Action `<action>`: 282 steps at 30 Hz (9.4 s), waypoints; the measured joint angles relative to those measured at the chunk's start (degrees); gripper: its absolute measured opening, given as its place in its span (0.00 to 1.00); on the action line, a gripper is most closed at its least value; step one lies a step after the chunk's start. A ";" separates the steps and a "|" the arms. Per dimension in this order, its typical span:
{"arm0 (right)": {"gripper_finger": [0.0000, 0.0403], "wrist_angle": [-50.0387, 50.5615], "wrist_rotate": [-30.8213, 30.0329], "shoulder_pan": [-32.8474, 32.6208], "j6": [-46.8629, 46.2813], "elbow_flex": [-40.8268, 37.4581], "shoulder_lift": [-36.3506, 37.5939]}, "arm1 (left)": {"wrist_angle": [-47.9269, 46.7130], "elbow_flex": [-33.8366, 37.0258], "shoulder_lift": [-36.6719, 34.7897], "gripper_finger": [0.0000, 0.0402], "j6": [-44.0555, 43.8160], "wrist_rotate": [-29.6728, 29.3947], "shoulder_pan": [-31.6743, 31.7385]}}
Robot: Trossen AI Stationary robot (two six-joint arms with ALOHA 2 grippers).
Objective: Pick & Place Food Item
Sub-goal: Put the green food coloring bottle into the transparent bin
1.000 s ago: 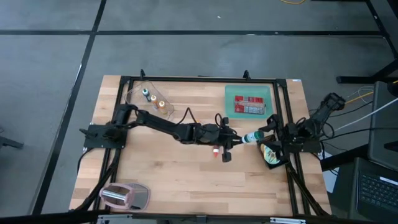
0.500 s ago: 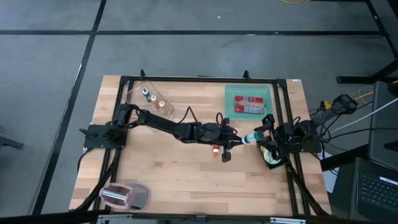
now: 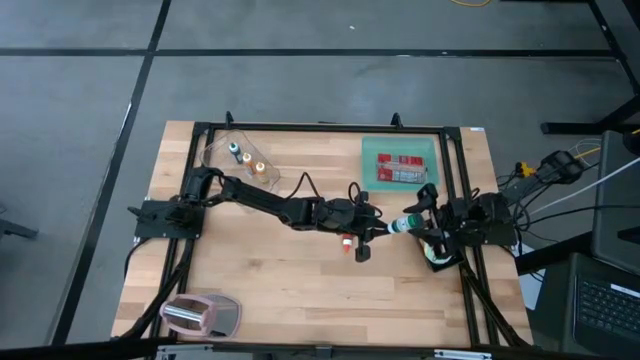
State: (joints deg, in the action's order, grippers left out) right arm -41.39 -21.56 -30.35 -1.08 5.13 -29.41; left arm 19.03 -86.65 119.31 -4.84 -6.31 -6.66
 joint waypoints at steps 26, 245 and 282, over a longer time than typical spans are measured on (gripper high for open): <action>0.34 -0.48 0.15 -0.02 3.47 2.40 -4.04 | -0.10 0.00 -0.23 0.17 4.96 -4.26 -2.06; 0.33 -43.25 22.27 5.22 10.51 18.16 -33.98 | 33.28 0.00 -4.39 0.09 71.56 -32.34 -15.82; 0.60 -7.14 14.47 1.29 19.73 18.18 -4.88 | 15.34 -0.74 -8.14 0.08 70.02 -69.26 -15.39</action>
State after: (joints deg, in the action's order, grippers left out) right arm -48.53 -7.09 -29.06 18.65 23.31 -34.29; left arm 34.36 -87.39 111.17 65.18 -75.57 -22.05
